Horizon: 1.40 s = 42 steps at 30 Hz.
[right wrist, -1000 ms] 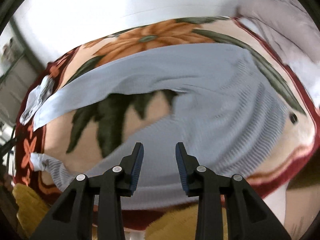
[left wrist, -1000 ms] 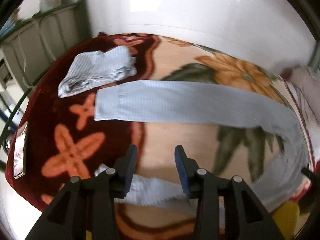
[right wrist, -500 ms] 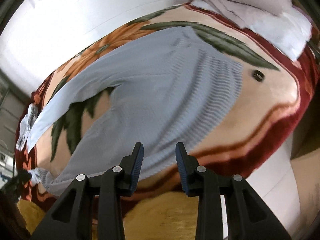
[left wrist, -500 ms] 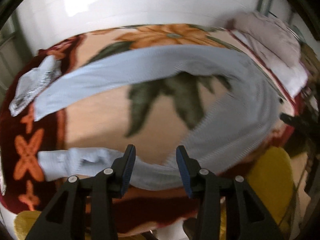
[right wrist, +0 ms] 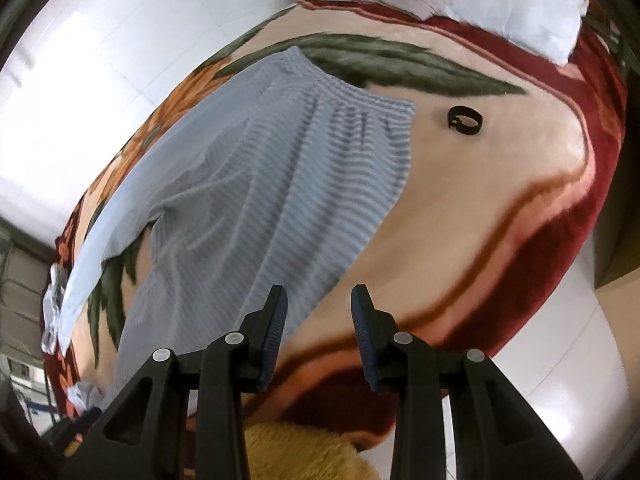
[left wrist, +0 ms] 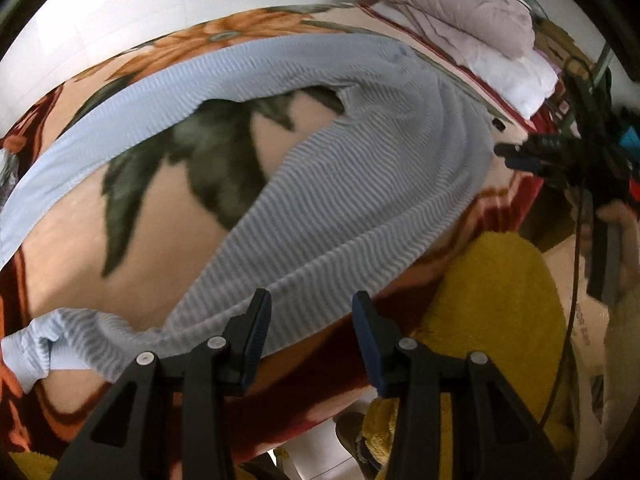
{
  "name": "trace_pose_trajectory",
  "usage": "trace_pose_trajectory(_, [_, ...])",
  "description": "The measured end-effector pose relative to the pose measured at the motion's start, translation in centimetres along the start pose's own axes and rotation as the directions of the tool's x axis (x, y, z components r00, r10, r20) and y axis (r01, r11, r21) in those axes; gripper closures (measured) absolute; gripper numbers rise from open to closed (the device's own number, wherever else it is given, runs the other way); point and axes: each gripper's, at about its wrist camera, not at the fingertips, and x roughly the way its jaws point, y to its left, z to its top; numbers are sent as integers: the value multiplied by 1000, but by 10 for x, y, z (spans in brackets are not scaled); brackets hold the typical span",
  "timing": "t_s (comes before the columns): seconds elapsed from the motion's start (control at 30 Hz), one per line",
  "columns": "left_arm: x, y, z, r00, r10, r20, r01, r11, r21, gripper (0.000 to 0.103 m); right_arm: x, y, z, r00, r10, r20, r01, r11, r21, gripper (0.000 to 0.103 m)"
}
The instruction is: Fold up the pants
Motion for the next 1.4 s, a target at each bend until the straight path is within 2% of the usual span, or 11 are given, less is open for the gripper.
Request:
trace_pose_trajectory(0.27, [27, -14, 0, 998, 3, -65, 0, 999, 46, 59, 30, -17, 22, 999, 19, -43, -17, 999, 41, 69])
trace_pose_trajectory(0.4, [35, -16, 2, 996, -11, -87, 15, 999, 50, 59, 44, -17, 20, 993, 84, -79, -78, 995, 65, 69])
trace_pose_trajectory(0.43, [37, -17, 3, 996, -13, -89, 17, 998, 53, 59, 46, -16, 19, 992, 98, -82, -93, 994, 64, 78])
trace_pose_trajectory(0.47, [38, -18, 3, 996, -13, -93, 18, 998, 56, 59, 45, -15, 19, 992, 102, -72, -98, 993, 60, 94])
trace_pose_trajectory(0.63, [51, -26, 4, 993, 5, -118, 7, 995, 97, 54, 24, -12, 25, 987, 158, 16, -159, 985, 64, 99])
trace_pose_trajectory(0.9, [59, -43, 4, 986, 161, -37, -150, 967, 205, 54, 8, -3, 29, 987, 154, 44, -155, 988, 8, 99])
trace_pose_trajectory(0.97, [63, -45, 6, 983, 179, -30, -168, 962, 216, 66, 11, -5, 29, 987, 156, 32, -156, 988, 12, 99])
trace_pose_trajectory(1.03, [64, -43, 9, 988, 153, -35, -143, 970, 196, 94, 14, -9, 28, 986, 164, 25, -165, 986, 28, 99])
trace_pose_trajectory(1.1, [56, -41, 11, 991, 130, -17, -125, 977, 171, 98, 15, -13, 27, 986, 168, 20, -168, 985, 41, 99])
trace_pose_trajectory(1.27, [15, -34, 13, 996, 73, 52, -78, 989, 123, 99, 17, -32, 26, 994, 106, 28, -109, 989, 101, 78])
trace_pose_trajectory(1.4, [-12, -39, 15, 995, 24, 98, -37, 991, 128, 99, 14, -56, 29, 990, 114, 77, -129, 968, 214, 61])
